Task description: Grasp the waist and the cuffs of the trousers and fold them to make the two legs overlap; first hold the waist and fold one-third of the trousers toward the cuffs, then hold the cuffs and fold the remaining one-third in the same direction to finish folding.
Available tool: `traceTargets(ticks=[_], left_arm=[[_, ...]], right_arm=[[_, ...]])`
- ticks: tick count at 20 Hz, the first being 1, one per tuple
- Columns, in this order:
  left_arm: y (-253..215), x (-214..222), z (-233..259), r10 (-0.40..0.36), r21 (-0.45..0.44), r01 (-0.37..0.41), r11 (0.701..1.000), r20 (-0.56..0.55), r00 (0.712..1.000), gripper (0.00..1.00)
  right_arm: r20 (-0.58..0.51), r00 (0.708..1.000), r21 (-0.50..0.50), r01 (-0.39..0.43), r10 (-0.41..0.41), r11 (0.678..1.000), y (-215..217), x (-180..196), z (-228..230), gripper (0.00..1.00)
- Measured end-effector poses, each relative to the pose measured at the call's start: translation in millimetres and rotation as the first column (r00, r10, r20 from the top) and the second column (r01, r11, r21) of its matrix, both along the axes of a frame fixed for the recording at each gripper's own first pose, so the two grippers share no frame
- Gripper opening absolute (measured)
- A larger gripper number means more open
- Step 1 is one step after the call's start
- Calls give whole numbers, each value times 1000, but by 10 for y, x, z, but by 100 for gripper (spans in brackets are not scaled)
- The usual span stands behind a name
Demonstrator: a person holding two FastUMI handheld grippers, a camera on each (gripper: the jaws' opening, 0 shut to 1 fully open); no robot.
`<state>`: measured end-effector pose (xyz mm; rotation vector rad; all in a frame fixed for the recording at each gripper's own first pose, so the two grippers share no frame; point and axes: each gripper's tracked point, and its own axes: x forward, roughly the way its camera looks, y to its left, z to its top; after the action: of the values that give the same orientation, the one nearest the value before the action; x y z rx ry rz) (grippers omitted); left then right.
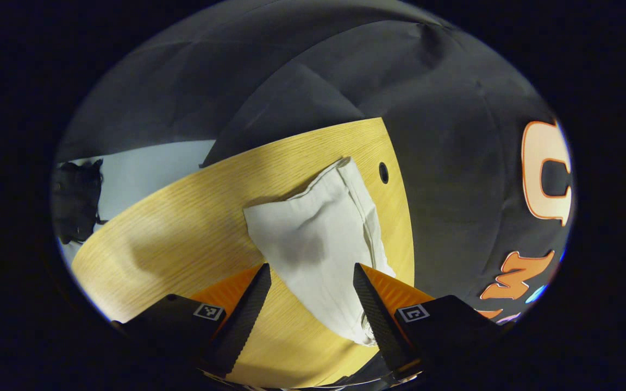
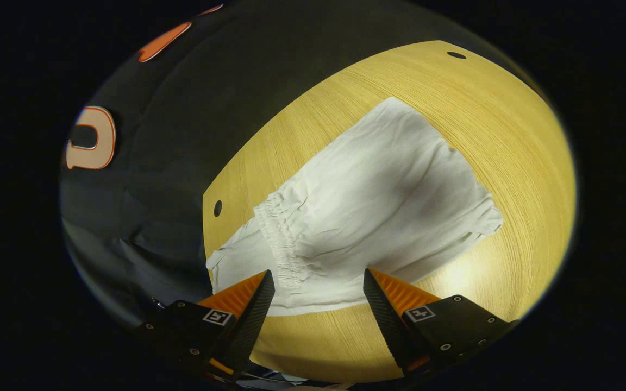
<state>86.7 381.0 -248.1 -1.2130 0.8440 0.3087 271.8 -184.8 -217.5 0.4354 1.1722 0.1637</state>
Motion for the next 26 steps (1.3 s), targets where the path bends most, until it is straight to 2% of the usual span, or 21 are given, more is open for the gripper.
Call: traceTargets(ticks=[4,9,11,12,14,16,19,23,26], left_arm=[[-80,93,-104,17,-47,-17,999,-7,1000,100],[-63,302,-131,14,-40,-13,999,25,1000,100],[-94,392,-227,-3,-38,4,999,13,1000,79],[-81,437,-354,13,-26,-13,1000,-11,1000,67],[-75,665,-387,56,-50,-54,997,38,998,12],[-105,743,-354,59,-28,-58,998,44,997,6],[-133,750,-109,12,55,-17,998,97,995,6],[-294,840,474,-123,210,82,974,192,974,5],[-573,985,1019,-208,268,135,954,266,941,5]], right_arm=[[-11,1000,10,20,-20,1000,-188,-5,15,99],[-14,998,35,58,-57,998,-403,38,34,99],[-11,998,43,67,-67,997,-474,38,64,99],[-8,997,49,73,-73,996,-510,32,81,99],[-8,996,49,86,-86,995,-600,16,83,99],[-10,996,52,92,-91,994,-632,-3,84,99],[-2,996,54,92,-92,994,-710,-21,89,99],[12,995,65,102,-103,993,-831,-16,141,99],[24,993,78,111,-113,991,-967,8,195,99]])
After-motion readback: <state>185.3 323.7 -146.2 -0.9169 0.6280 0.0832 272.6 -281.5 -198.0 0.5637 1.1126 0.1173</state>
